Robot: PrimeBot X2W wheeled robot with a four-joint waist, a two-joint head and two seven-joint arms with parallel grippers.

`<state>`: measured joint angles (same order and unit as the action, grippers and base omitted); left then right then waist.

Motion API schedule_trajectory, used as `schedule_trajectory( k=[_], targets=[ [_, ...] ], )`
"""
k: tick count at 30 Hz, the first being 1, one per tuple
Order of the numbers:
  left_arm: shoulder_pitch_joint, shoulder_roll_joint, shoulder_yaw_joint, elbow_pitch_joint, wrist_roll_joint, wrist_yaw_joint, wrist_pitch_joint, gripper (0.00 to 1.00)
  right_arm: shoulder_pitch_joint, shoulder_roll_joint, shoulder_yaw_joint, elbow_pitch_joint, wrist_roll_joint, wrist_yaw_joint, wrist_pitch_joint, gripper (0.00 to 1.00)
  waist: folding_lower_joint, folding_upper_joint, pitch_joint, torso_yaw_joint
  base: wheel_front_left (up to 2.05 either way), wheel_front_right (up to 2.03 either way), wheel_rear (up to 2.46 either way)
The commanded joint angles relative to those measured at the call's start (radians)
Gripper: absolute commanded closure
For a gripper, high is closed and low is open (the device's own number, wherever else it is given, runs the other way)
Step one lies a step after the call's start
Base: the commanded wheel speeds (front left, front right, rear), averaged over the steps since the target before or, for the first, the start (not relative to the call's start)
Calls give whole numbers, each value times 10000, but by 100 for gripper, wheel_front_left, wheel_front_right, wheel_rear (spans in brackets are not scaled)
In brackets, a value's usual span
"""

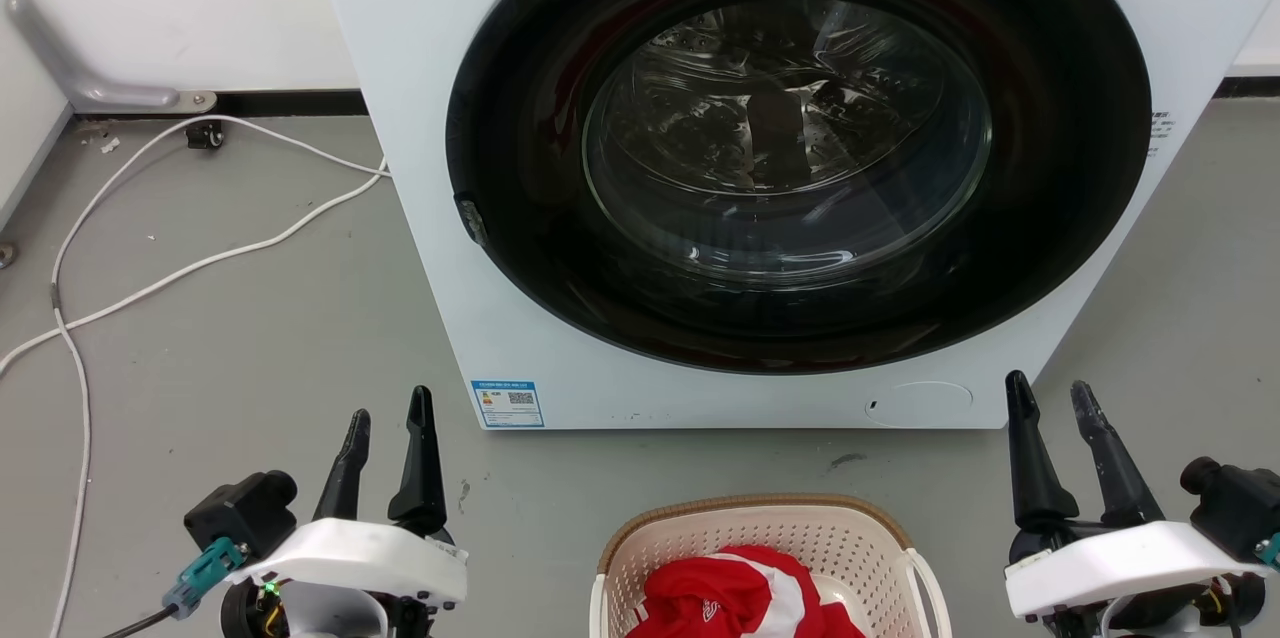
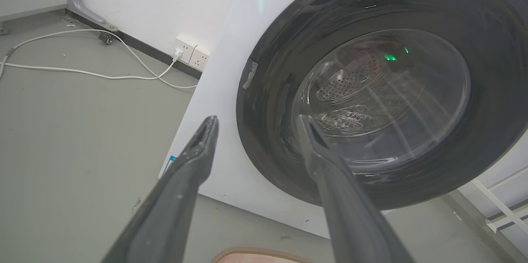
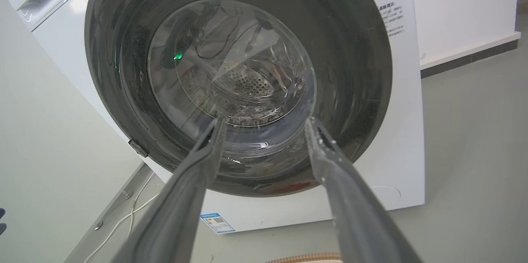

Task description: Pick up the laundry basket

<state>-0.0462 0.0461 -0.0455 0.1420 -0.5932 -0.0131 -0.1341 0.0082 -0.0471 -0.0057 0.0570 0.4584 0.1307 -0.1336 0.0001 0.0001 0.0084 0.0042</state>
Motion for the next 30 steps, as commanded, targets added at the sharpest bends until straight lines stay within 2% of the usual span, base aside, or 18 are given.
schedule_trajectory(
  k=[1, 10, 30],
  targets=[
    [19, 40, -33, -121, 292, 31, -93, 0, 37, -36, 1, -169, -274, 0, -93, 0, -1, -1, 0, -3, 0, 0, 0],
    [113, 42, -158, -99, 1267, 29, -379, 0, 144, -39, 49, -238, -1342, 0, -384, 0, -1, -1, 5, -15, 0, 0, 0],
    [253, 48, -331, 91, 2809, 153, -829, 0, 366, -45, 119, -574, -2304, 0, -830, 0, -1, -1, 18, -93, 0, 0, 0]
  ],
)
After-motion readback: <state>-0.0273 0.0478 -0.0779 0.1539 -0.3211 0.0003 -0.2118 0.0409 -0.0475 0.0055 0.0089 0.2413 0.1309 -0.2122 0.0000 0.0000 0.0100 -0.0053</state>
